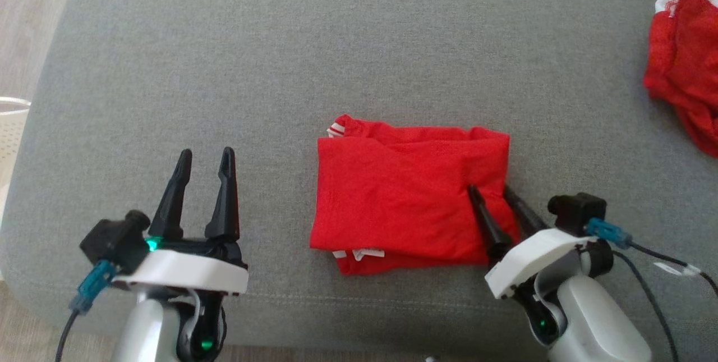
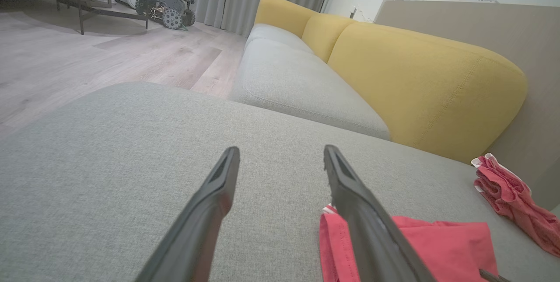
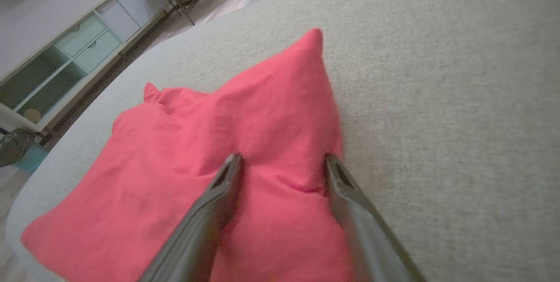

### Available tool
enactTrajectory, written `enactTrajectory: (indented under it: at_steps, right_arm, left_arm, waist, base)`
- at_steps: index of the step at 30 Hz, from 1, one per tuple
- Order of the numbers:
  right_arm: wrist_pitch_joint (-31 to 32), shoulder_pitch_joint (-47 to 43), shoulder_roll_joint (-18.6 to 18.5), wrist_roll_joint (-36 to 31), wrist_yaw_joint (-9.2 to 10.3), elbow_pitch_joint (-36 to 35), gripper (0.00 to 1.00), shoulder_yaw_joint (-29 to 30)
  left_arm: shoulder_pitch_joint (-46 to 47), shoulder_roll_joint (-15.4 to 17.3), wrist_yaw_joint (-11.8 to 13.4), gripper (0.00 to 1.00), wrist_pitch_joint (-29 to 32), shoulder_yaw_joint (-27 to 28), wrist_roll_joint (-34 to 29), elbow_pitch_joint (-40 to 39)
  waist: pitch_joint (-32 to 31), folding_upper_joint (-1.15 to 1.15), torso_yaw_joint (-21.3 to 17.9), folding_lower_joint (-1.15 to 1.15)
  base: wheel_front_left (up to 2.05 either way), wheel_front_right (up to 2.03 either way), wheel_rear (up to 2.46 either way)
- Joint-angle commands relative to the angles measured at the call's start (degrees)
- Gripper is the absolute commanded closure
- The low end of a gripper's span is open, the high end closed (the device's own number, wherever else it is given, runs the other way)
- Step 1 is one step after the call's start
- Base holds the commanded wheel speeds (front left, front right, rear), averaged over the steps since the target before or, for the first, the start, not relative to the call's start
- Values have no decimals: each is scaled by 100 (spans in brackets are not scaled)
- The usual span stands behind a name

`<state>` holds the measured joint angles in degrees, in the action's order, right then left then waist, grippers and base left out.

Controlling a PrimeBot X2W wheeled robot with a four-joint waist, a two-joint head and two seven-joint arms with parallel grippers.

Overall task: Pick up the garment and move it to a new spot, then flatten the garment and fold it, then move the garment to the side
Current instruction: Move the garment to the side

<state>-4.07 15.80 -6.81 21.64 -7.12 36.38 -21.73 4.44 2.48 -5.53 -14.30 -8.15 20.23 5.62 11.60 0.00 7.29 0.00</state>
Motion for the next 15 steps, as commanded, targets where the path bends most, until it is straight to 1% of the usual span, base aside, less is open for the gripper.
enactTrajectory:
  at_steps: [1,6,11,15]
  right_arm:
    - [-4,208,-85,2,-36,-70,100,-234]
    - [-260,437,-267,-152,-36,38,100,-344]
    - [-549,747,-488,-618,-36,15,100,-389]
    - [-654,1052,-665,-959,-36,-146,100,-384]
  left_arm:
    - [262,40,12,0,-70,194,-51,-175]
    - [263,40,8,0,-70,219,-75,-183]
    - [263,40,6,0,-70,234,-110,-203]
    - [321,40,11,0,-70,220,-145,-268]
  waist:
    - [-8,0,1,0]
    - [-24,0,-27,0]
    - [-36,0,-105,0]
    - [10,0,-224,0]
  base:
    - [0,0,0]
    - [0,0,0]
    - [0,0,0]
    - [0,0,0]
